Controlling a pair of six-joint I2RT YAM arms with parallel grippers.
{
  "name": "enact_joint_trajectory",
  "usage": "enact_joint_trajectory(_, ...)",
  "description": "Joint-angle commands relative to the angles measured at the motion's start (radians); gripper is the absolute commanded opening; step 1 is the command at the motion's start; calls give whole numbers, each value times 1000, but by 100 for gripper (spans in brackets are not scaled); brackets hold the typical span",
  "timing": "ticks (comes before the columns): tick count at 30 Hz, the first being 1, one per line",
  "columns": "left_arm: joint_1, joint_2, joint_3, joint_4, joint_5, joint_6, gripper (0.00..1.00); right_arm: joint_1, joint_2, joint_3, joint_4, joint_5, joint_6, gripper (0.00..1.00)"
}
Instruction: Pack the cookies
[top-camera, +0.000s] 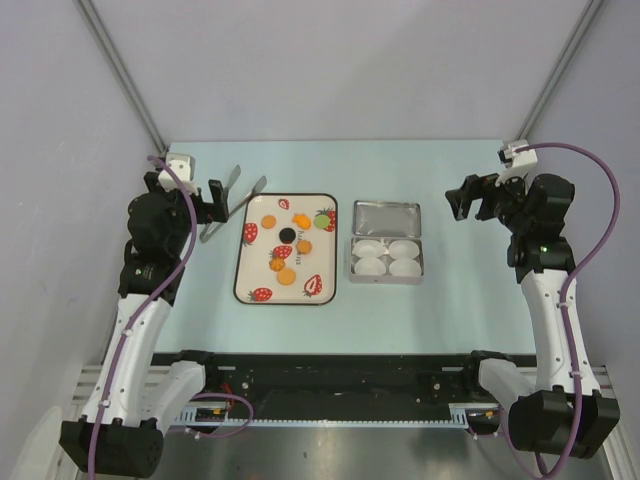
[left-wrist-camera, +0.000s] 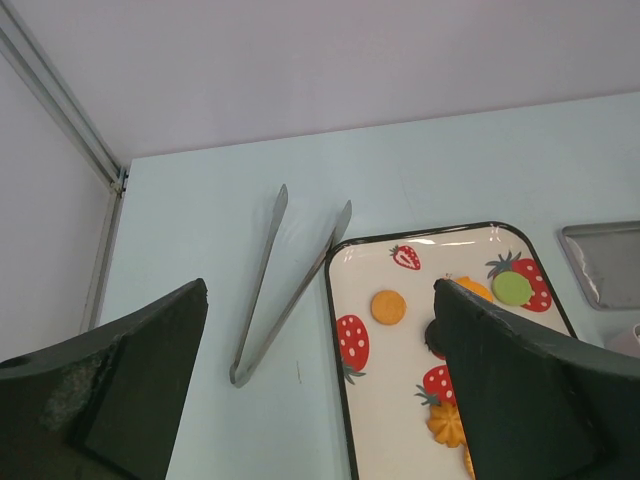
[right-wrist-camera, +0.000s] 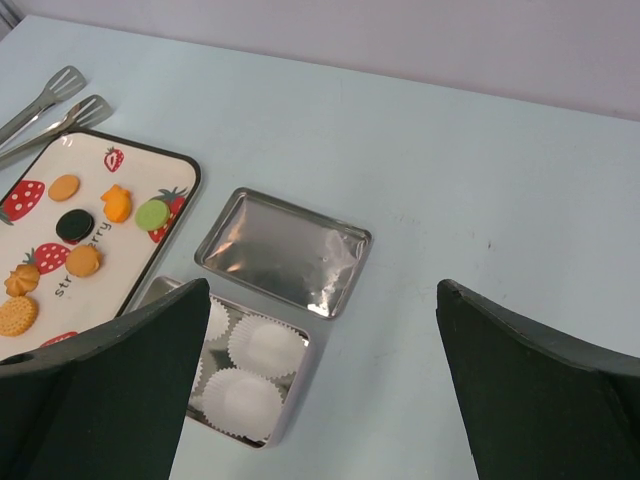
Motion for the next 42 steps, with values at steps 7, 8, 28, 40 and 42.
enact_joint_trajectory(7, 3, -4, 7, 37, -41, 0, 100, 6, 9, 1, 1, -17, -18, 100)
enact_joint_trajectory(8, 3, -3, 8, 37, -44, 0, 100, 6, 9, 1, 1, -18, -18, 100)
enact_joint_trajectory(28, 3, 158, 82, -52, -190, 243, 100, 7, 31, 1, -6, -51, -30, 100)
enact_joint_trajectory(40, 175, 541, 207, -108, 99, 381, 100, 9, 50, 0, -11, -69, -38, 100)
enact_joint_trajectory(42, 184, 594, 227, -116, 105, 409, 100, 12, 55, 0, -11, -71, -41, 100)
